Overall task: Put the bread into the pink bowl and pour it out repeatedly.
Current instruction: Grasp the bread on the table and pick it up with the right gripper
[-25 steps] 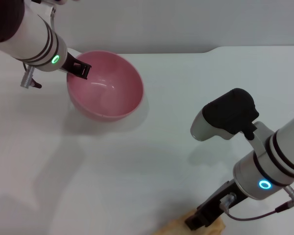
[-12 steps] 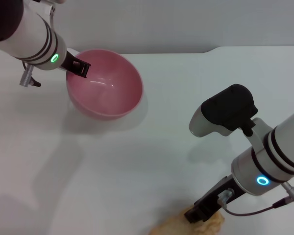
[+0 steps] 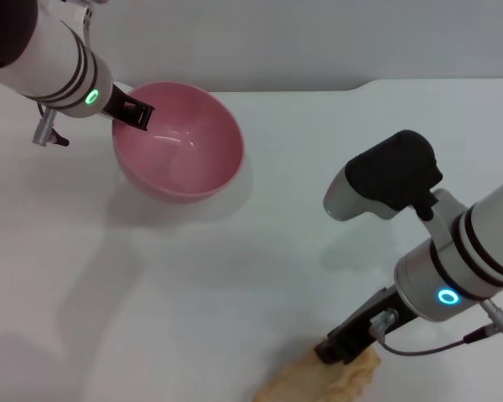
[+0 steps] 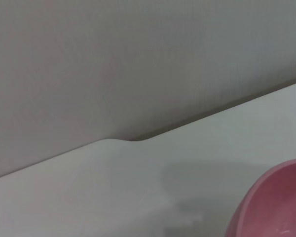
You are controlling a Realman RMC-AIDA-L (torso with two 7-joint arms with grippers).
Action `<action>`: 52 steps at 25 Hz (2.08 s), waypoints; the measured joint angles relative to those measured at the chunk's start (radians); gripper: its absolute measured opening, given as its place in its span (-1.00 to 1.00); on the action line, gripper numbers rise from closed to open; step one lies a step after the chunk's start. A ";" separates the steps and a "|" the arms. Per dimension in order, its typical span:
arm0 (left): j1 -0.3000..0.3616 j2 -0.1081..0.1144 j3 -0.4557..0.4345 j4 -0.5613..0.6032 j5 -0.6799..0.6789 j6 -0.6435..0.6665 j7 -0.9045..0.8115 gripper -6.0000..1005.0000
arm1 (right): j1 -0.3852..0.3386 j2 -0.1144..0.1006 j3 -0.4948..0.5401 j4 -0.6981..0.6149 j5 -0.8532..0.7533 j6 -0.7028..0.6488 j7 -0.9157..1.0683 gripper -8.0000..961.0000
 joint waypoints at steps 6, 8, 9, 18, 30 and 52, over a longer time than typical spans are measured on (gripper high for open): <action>0.000 0.000 -0.003 0.000 0.000 0.001 0.007 -0.90 | 0.001 0.000 0.003 -0.001 0.000 -0.012 -0.001 -0.59; 0.000 0.000 -0.003 0.000 0.000 0.002 0.007 -0.90 | 0.001 0.000 0.003 -0.001 0.000 -0.017 -0.001 -0.71; 0.000 0.000 -0.004 0.000 0.000 0.002 0.008 -0.90 | 0.002 0.000 0.004 -0.001 0.000 -0.017 -0.001 -0.78; 0.000 0.000 -0.004 0.000 0.000 0.003 0.017 -0.90 | 0.001 0.003 0.033 -0.054 0.012 -0.020 0.007 -0.95; -0.003 0.000 -0.006 0.000 0.000 0.003 0.023 -0.90 | 0.029 0.002 0.063 -0.016 0.038 0.026 0.008 -0.75; -0.003 0.000 -0.008 -0.011 -0.004 0.002 0.036 -0.90 | 0.029 0.001 0.079 0.014 -0.072 0.058 0.033 0.07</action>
